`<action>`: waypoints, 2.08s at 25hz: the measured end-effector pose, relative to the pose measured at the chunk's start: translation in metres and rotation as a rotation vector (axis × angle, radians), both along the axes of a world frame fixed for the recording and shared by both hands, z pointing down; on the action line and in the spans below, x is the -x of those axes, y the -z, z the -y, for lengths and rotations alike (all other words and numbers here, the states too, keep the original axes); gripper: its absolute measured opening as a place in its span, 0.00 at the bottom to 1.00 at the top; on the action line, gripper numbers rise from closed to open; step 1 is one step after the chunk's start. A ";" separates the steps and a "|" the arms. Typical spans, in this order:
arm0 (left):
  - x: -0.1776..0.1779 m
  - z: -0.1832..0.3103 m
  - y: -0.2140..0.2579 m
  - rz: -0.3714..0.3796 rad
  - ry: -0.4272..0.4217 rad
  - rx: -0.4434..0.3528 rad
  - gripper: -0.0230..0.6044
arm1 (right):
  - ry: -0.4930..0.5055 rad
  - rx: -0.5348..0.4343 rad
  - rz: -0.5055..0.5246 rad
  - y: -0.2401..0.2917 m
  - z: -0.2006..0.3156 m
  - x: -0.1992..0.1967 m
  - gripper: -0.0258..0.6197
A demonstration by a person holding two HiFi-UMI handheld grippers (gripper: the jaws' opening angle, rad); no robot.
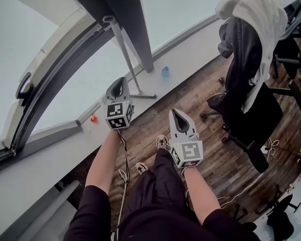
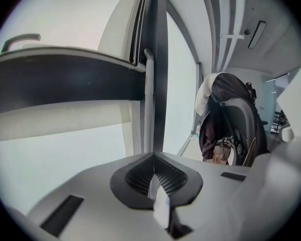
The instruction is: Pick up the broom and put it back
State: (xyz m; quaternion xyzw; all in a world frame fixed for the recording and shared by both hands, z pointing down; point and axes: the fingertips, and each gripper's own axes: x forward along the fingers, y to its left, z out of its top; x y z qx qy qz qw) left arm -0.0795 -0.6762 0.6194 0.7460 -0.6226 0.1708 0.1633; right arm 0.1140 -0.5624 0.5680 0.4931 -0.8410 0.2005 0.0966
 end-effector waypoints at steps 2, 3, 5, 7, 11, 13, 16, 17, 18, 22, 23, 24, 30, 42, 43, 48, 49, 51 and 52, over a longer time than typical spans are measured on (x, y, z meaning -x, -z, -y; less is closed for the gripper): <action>-0.008 -0.021 0.021 -0.009 -0.045 -0.025 0.04 | 0.003 -0.012 0.007 0.010 -0.004 0.008 0.07; -0.013 -0.032 0.033 -0.017 -0.074 -0.038 0.04 | 0.003 -0.019 0.010 0.015 -0.007 0.012 0.07; -0.023 -0.057 0.056 -0.021 -0.125 -0.066 0.04 | 0.002 -0.034 0.013 0.028 -0.015 0.021 0.07; -0.029 -0.085 0.080 -0.014 -0.150 -0.096 0.04 | 0.002 -0.057 0.010 0.044 -0.027 0.028 0.07; -0.026 -0.141 0.129 -0.017 -0.154 -0.138 0.04 | -0.010 -0.132 0.006 0.082 -0.062 0.044 0.07; -0.029 -0.171 0.149 -0.029 -0.166 -0.156 0.04 | -0.018 -0.159 -0.001 0.098 -0.082 0.048 0.07; -0.036 -0.220 0.170 -0.025 -0.194 -0.170 0.04 | -0.013 -0.168 -0.023 0.115 -0.120 0.054 0.07; -0.035 -0.235 0.176 -0.018 -0.198 -0.174 0.04 | -0.010 -0.173 -0.024 0.122 -0.131 0.057 0.07; -0.031 -0.248 0.184 -0.012 -0.196 -0.181 0.04 | -0.008 -0.187 -0.021 0.131 -0.140 0.060 0.07; -0.018 -0.299 0.215 -0.042 -0.169 -0.222 0.04 | -0.006 -0.277 -0.010 0.172 -0.174 0.076 0.07; -0.018 -0.315 0.218 -0.058 -0.167 -0.225 0.04 | -0.003 -0.293 -0.017 0.177 -0.187 0.080 0.07; -0.017 -0.331 0.220 -0.072 -0.165 -0.226 0.04 | -0.002 -0.303 -0.026 0.181 -0.202 0.084 0.07; -0.004 -0.386 0.249 -0.080 -0.177 -0.271 0.04 | -0.020 -0.304 -0.063 0.197 -0.273 0.087 0.07; -0.042 -0.420 0.286 -0.094 -0.173 -0.310 0.04 | 0.069 -0.371 -0.100 0.244 -0.312 0.068 0.07; -0.048 -0.420 0.289 -0.090 -0.180 -0.311 0.04 | 0.064 -0.381 -0.098 0.246 -0.312 0.064 0.07; -0.076 -0.426 0.297 -0.081 -0.206 -0.341 0.04 | 0.049 -0.401 -0.081 0.250 -0.318 0.039 0.07; -0.079 -0.428 0.299 -0.080 -0.208 -0.343 0.04 | 0.049 -0.405 -0.082 0.252 -0.320 0.036 0.07; -0.087 -0.429 0.301 -0.085 -0.213 -0.346 0.04 | 0.046 -0.422 -0.093 0.256 -0.320 0.031 0.07; -0.091 -0.430 0.303 -0.089 -0.219 -0.347 0.04 | 0.043 -0.431 -0.103 0.258 -0.321 0.028 0.07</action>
